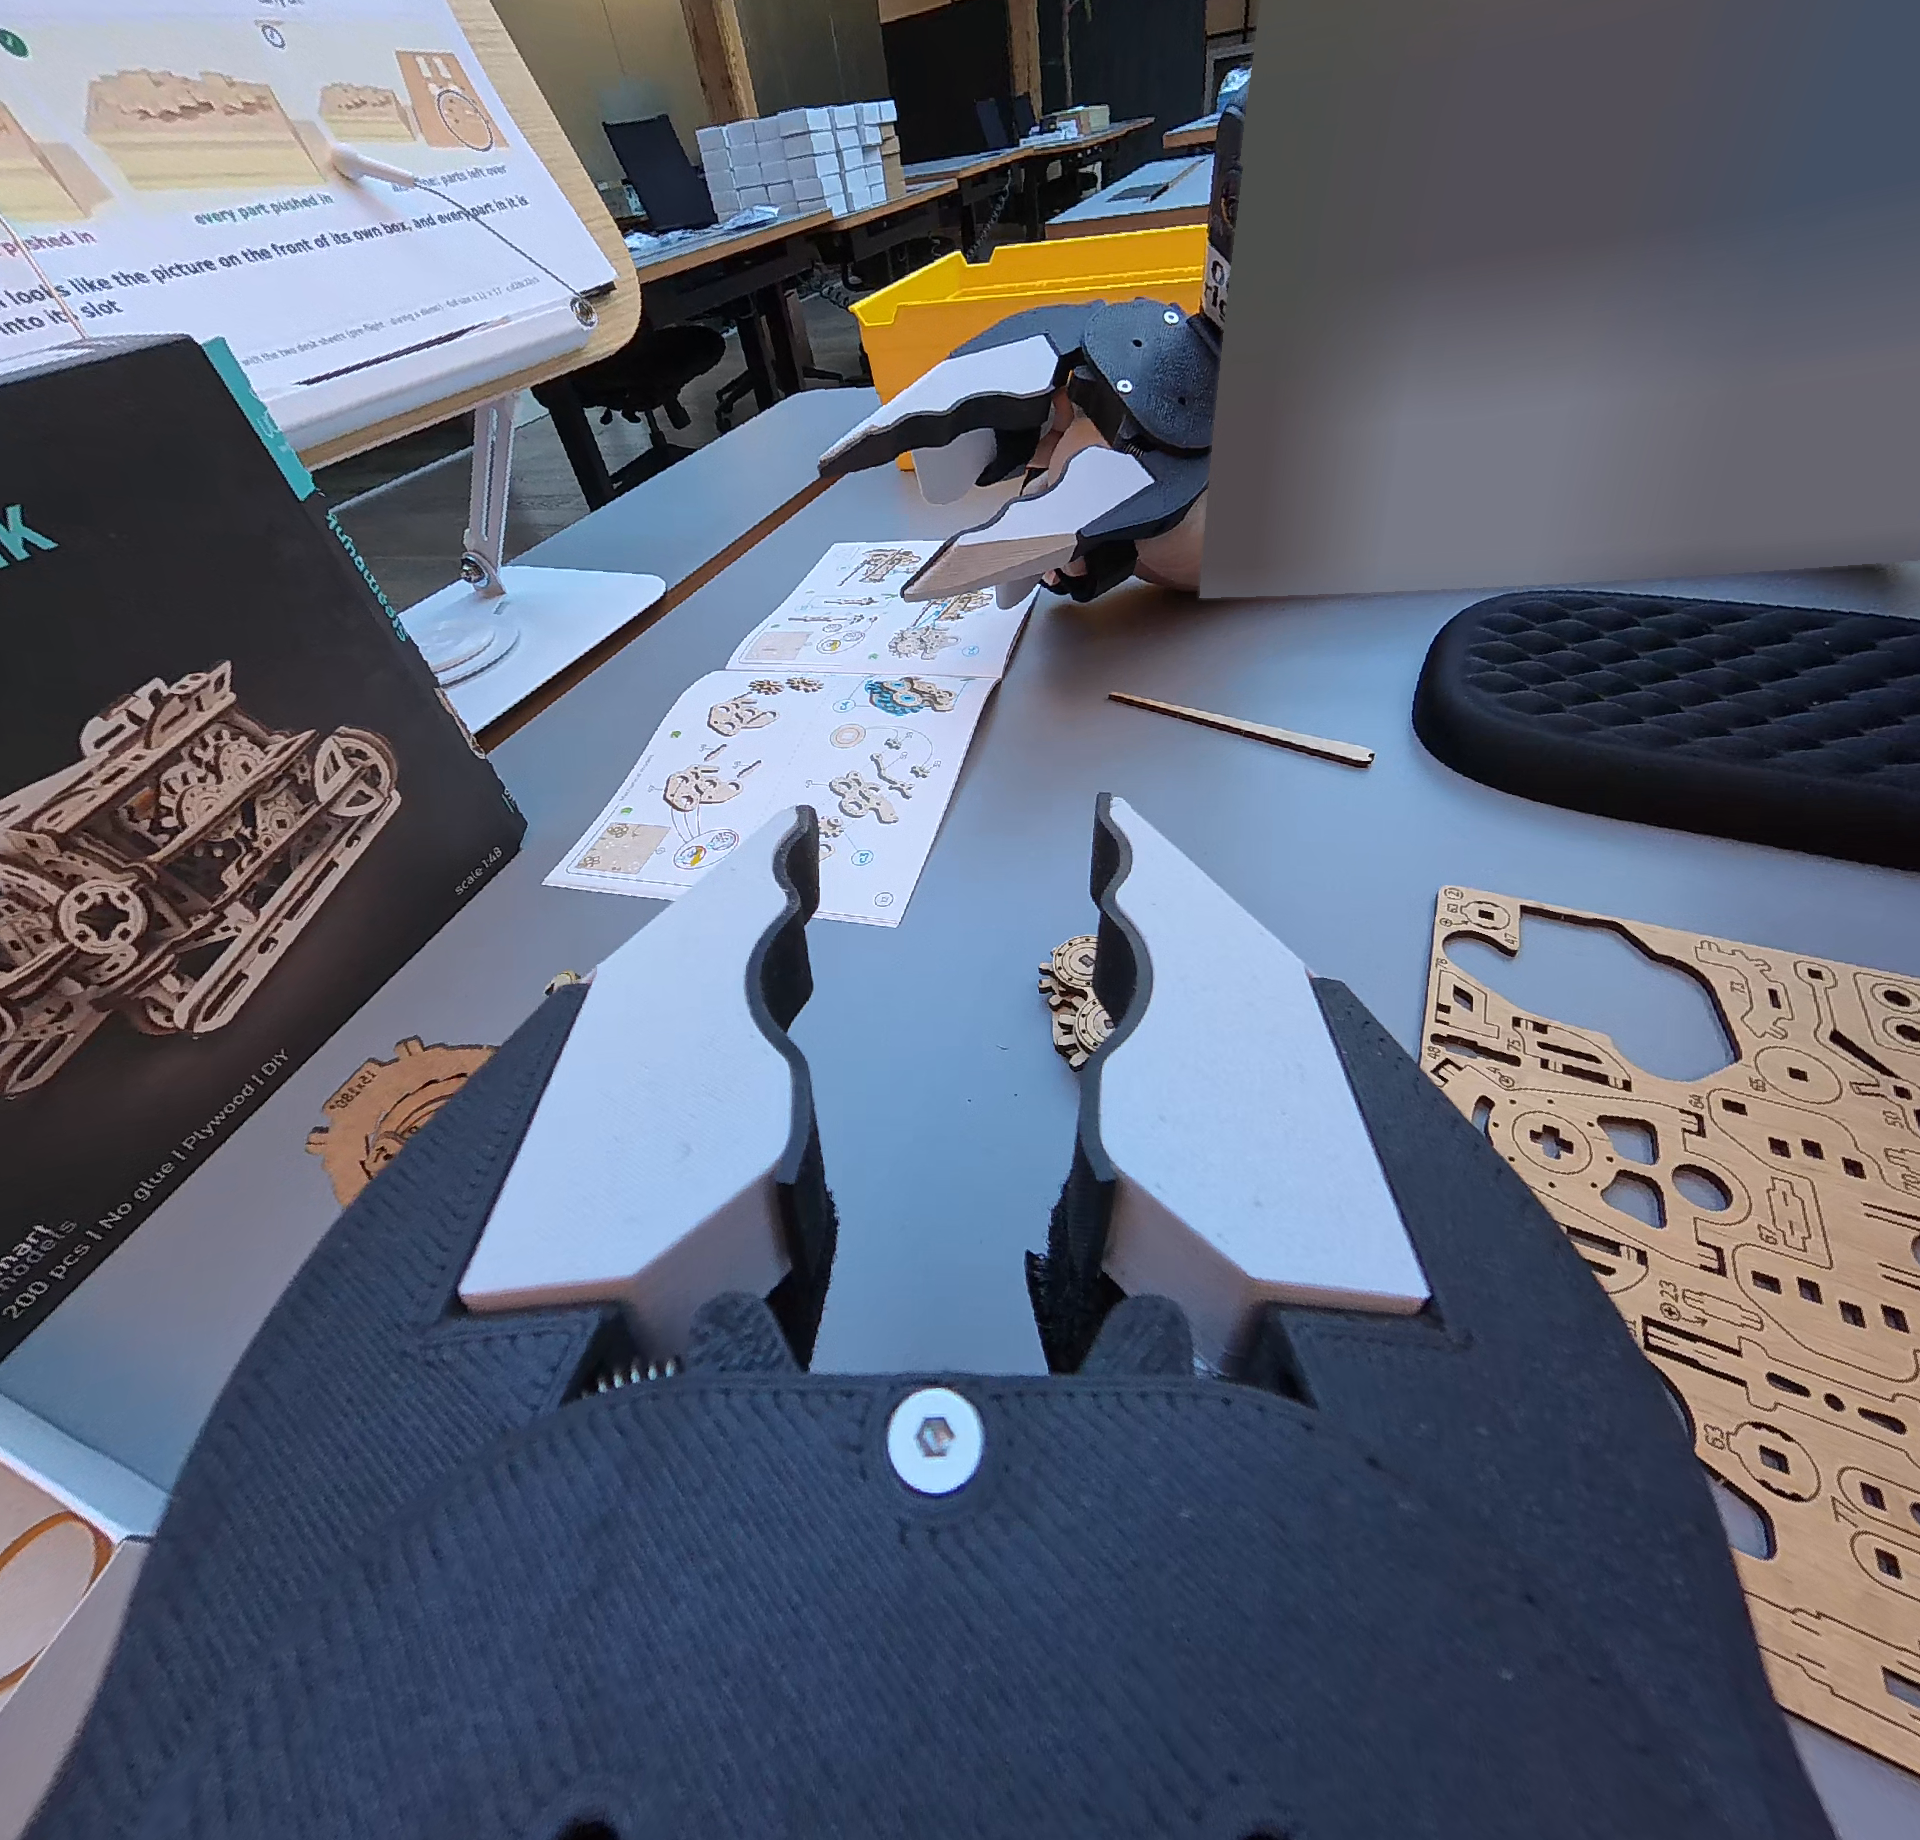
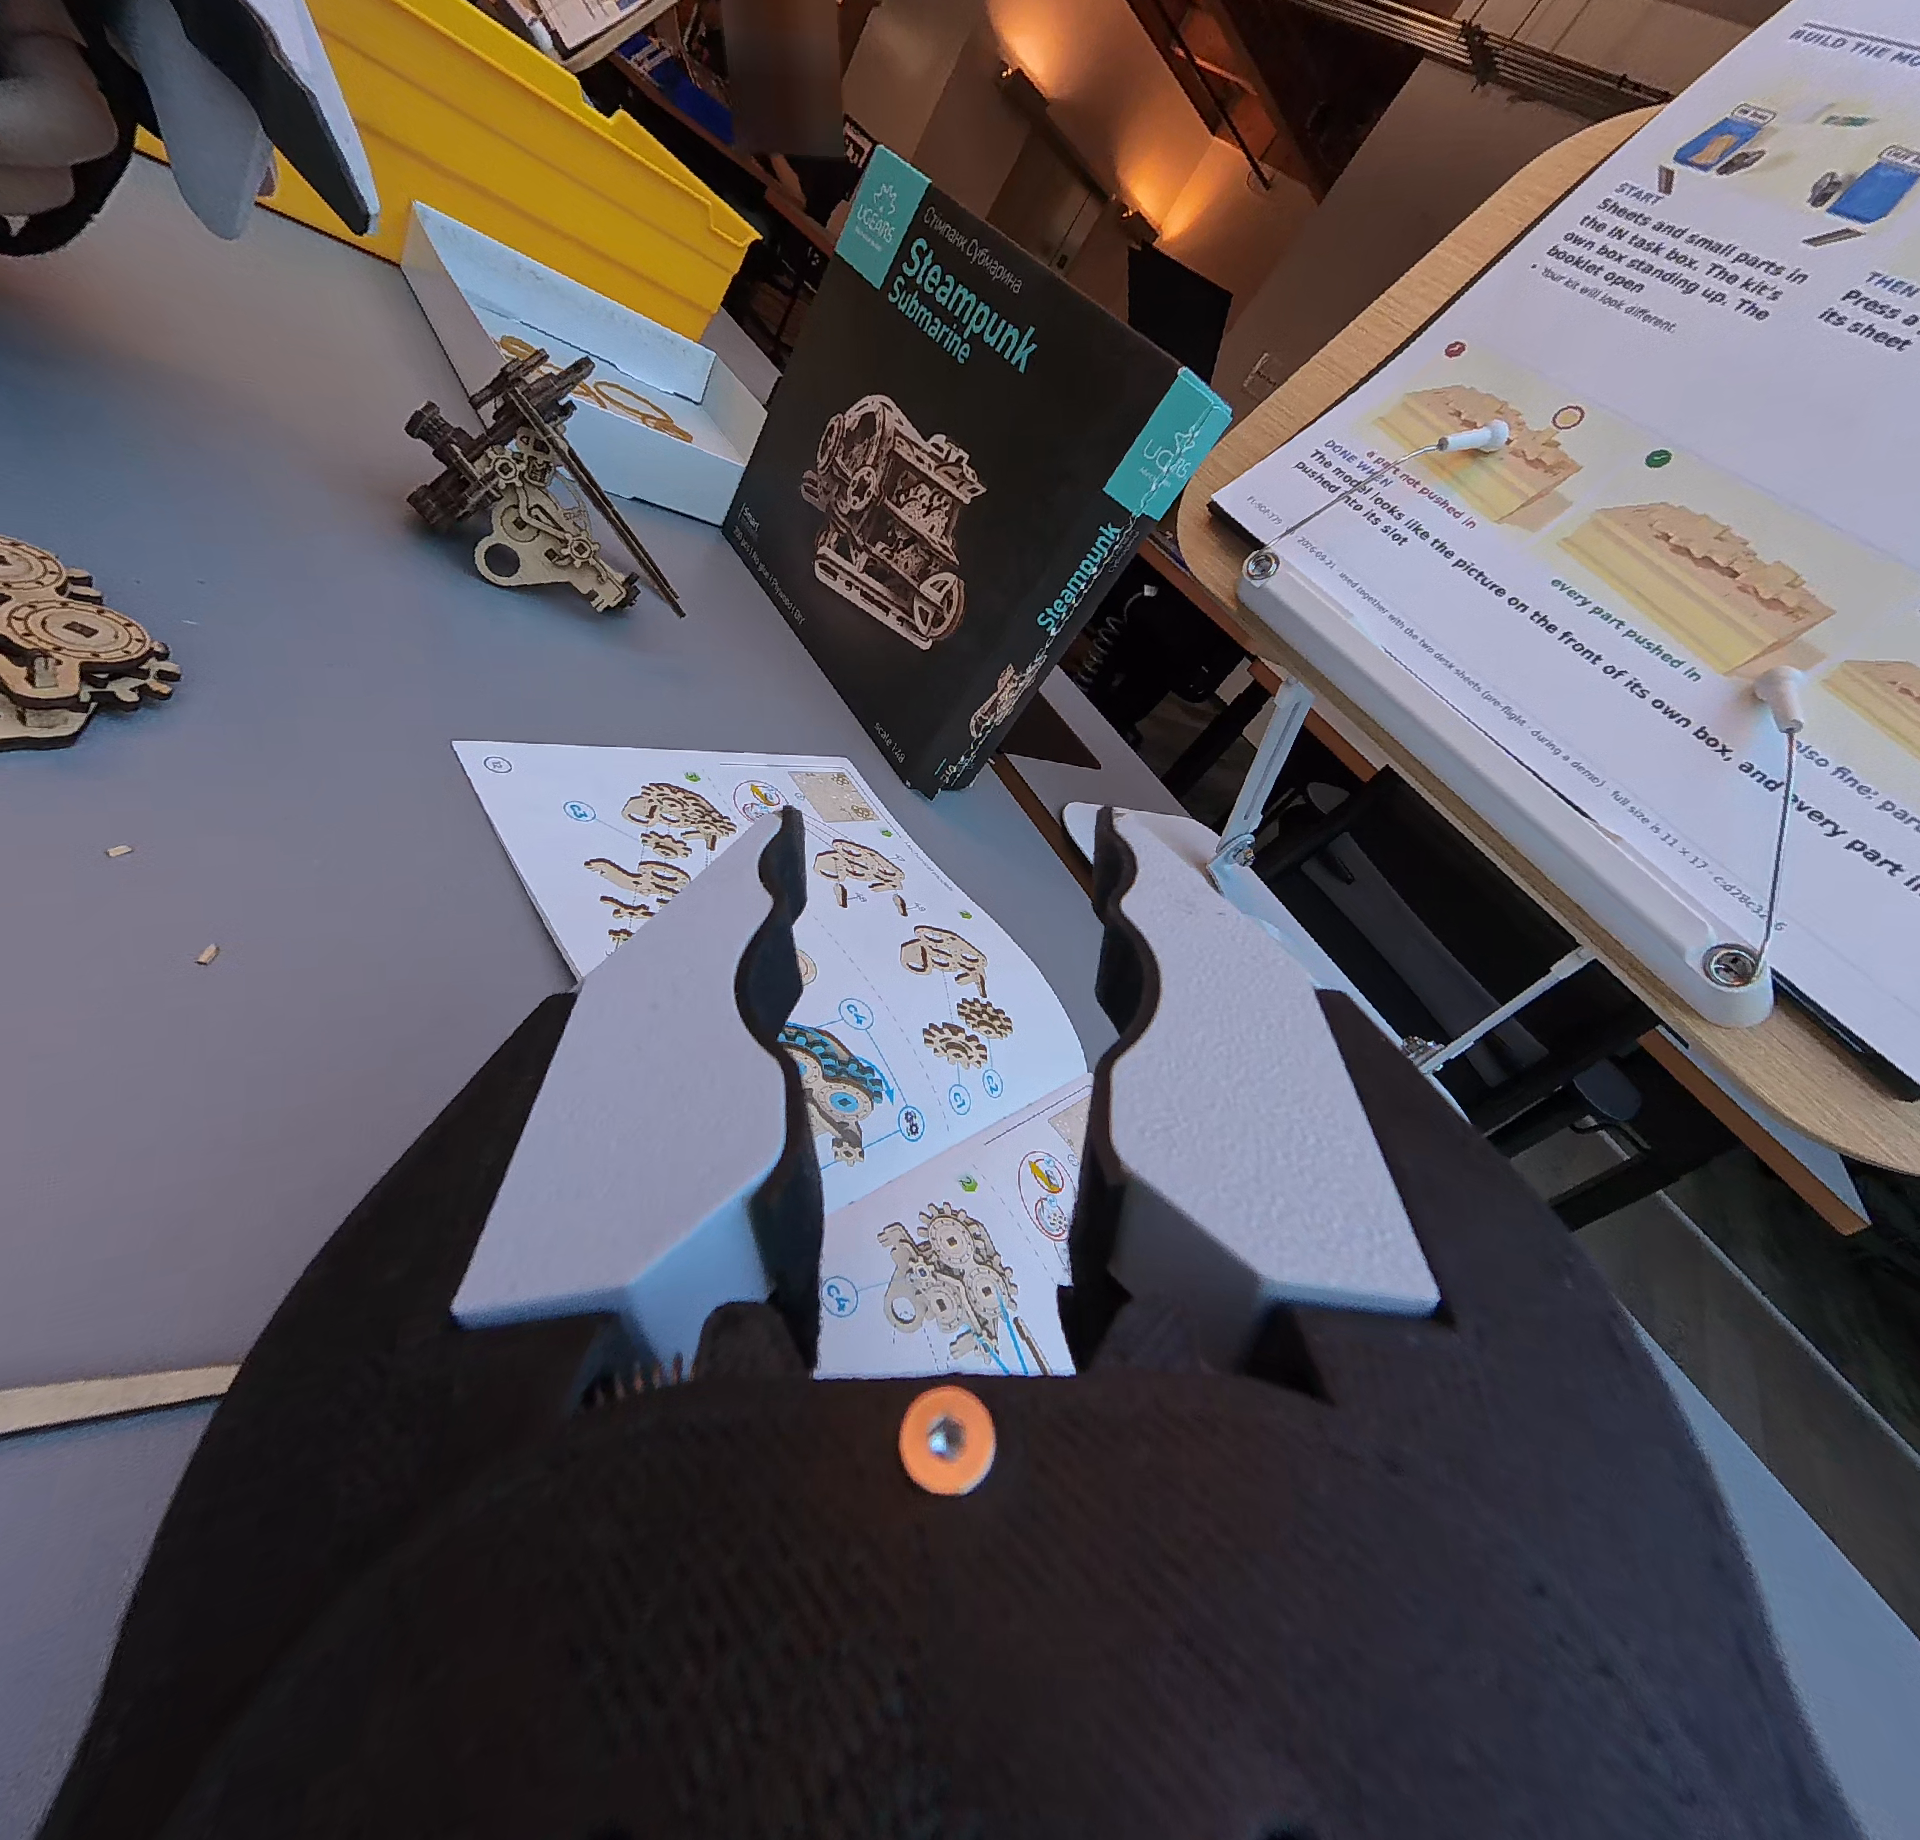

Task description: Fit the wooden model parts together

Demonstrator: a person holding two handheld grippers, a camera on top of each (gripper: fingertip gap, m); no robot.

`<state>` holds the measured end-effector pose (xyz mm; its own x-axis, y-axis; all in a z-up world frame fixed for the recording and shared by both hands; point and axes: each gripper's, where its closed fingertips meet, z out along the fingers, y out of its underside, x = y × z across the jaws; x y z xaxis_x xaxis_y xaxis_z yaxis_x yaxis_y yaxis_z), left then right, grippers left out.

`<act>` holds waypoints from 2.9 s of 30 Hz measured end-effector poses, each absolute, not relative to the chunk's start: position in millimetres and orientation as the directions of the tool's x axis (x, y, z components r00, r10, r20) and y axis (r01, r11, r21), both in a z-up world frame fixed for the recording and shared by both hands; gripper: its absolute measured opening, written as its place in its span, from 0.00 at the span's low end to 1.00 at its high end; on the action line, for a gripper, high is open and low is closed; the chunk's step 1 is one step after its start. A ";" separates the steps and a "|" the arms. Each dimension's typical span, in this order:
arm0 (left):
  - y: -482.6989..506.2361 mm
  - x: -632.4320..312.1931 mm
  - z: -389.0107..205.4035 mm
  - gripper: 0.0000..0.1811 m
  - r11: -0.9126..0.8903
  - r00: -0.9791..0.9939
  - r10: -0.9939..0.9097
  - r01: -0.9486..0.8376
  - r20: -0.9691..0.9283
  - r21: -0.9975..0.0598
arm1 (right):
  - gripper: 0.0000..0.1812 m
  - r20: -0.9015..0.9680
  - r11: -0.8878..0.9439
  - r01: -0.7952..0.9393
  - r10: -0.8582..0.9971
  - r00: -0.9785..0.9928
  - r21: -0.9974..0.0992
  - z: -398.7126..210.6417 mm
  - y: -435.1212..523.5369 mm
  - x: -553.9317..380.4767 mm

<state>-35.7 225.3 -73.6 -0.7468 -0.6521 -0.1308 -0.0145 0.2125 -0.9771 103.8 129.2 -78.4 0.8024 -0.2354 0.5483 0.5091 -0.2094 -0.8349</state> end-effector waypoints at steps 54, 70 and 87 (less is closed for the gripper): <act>218.4 -49.9 -49.0 0.24 0.161 -0.746 -0.650 0.052 -0.145 -0.986 | 0.15 0.698 -0.436 0.591 -0.135 0.703 -0.679 -76.9 117.5 40.7; 219.2 -47.2 -47.0 0.23 0.128 -0.740 -0.668 -0.014 -0.076 -0.992 | 0.13 0.286 -0.530 0.417 0.314 0.905 -0.738 -145.1 136.0 -115.0; 202.9 -59.1 -62.4 0.24 0.168 -0.821 -0.570 -0.106 -0.009 -0.980 | 0.01 0.389 -0.580 0.557 0.399 0.830 -0.594 -161.9 131.5 -127.2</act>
<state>-59.1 202.9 -62.4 -0.8214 -0.5702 -0.0089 -0.1058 0.1678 -0.9801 -127.2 131.5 -161.9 0.8303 0.3989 0.3893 0.5572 -0.5801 -0.5941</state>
